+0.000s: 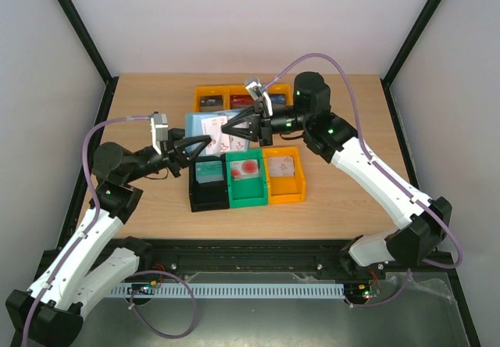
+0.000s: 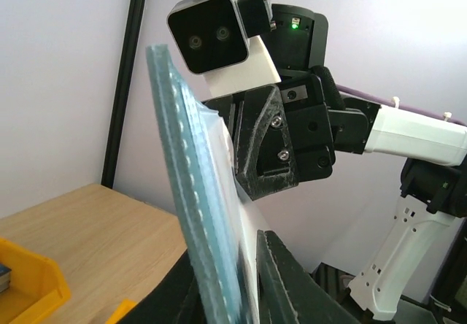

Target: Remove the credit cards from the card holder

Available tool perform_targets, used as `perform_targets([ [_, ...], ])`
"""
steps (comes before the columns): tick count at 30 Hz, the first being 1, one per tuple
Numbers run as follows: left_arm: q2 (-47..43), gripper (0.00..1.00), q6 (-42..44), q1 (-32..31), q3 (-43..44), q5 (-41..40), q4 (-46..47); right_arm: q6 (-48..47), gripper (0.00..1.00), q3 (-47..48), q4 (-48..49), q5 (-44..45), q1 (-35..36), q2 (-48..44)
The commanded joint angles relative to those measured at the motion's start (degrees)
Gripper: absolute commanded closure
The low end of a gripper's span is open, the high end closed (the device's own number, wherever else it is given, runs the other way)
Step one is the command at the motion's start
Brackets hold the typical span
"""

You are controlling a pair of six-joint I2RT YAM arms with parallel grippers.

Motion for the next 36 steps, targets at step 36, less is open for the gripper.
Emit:
perform_targets([
  [36, -1.77, 0.97, -6.14, 4.99, -3.09, -15.32, -4.43, -1.78, 0.98, 2.71, -11.57, 5.58, -10.90, -3.65],
])
